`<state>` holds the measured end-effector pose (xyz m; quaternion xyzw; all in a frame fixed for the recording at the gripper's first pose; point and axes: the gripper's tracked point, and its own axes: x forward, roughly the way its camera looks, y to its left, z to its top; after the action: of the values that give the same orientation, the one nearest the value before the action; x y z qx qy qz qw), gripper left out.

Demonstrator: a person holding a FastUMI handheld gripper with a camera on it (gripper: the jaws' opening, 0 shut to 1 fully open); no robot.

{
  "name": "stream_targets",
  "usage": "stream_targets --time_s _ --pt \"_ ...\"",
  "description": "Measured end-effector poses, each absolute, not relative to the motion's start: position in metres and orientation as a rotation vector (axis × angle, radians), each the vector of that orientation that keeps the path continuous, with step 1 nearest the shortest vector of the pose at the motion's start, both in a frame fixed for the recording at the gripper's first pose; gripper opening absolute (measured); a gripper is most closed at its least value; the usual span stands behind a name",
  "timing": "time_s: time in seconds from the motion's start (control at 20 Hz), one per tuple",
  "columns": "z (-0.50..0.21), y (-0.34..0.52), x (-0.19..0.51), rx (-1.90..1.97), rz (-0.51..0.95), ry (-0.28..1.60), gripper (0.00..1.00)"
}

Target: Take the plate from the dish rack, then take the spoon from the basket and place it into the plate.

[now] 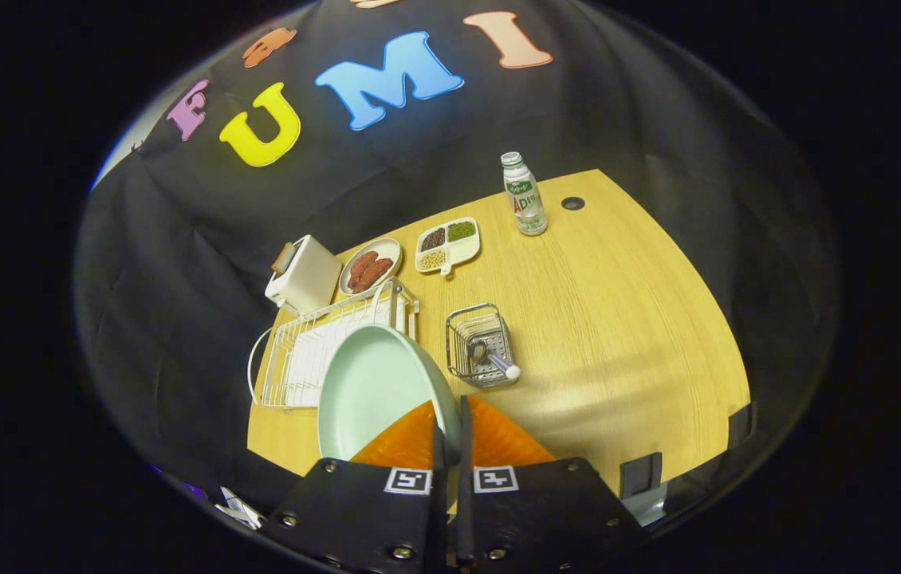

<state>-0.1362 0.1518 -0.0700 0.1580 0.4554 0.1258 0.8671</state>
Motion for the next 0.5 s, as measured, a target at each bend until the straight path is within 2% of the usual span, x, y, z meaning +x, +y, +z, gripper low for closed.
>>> stream_targets --time_s 0.5 --pt "-0.157 0.168 -0.167 0.430 0.357 1.086 0.05"
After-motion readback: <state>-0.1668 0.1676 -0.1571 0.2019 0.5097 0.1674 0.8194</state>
